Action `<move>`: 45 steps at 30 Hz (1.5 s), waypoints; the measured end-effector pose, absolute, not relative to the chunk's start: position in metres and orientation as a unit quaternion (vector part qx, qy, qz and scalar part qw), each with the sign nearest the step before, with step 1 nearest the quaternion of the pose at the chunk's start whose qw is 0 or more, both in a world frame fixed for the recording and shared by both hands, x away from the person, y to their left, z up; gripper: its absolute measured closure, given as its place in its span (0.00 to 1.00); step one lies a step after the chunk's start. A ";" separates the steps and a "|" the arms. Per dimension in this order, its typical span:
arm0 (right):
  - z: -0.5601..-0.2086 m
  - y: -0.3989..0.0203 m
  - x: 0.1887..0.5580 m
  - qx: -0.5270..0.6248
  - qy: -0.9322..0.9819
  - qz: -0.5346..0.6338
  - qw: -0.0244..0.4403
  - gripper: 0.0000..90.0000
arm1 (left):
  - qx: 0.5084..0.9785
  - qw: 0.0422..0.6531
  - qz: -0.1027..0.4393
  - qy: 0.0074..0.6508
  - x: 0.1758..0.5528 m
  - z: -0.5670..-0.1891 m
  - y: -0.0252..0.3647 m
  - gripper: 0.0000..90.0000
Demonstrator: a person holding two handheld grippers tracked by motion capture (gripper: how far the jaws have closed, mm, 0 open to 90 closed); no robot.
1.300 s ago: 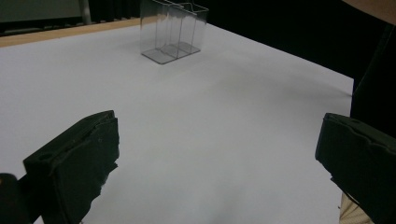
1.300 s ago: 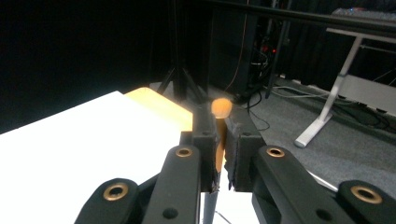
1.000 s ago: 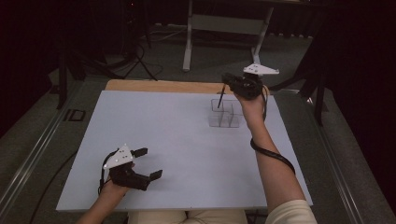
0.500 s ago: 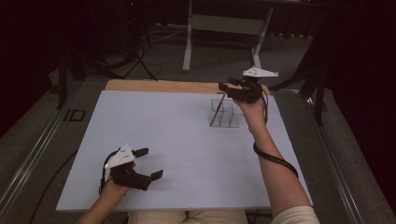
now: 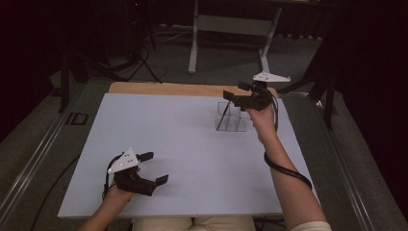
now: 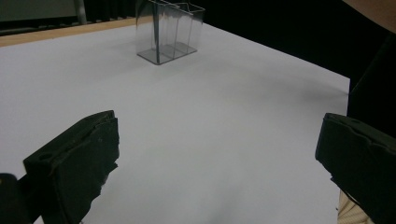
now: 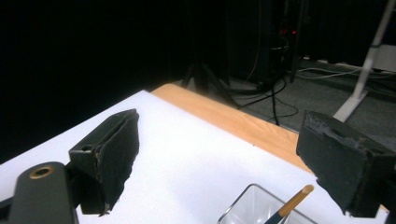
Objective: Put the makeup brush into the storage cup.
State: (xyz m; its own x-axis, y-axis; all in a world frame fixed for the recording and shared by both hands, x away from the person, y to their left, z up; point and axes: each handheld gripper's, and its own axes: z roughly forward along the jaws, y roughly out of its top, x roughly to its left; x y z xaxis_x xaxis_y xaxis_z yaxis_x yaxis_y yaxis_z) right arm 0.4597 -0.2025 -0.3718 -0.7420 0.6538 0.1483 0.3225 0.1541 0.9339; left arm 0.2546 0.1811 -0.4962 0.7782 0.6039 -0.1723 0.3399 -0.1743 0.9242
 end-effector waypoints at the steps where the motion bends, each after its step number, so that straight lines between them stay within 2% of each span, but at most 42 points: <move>1: -0.373 -0.202 0.459 0.321 0.748 0.561 0.148 0.16 | 0.757 0.562 0.117 0.312 0.255 -0.496 0.181 0.01; 20: -0.379 -0.214 0.432 0.322 0.750 0.555 0.162 0.16 | 0.757 0.561 0.119 0.313 0.255 -0.496 0.181 0.01; 45: -0.420 -0.226 0.374 0.315 0.765 0.547 0.127 0.16 | 0.756 0.562 0.122 0.313 0.253 -0.494 0.183 0.01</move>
State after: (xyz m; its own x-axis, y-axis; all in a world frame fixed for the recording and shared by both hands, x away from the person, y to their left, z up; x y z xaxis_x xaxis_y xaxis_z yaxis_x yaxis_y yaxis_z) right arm 0.3740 -0.2261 -0.4197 -0.7686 0.6218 0.1501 0.3428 0.2022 0.9174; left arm 0.2533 0.1830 -0.4944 0.7739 0.6109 -0.1669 0.3354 -0.1718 0.9263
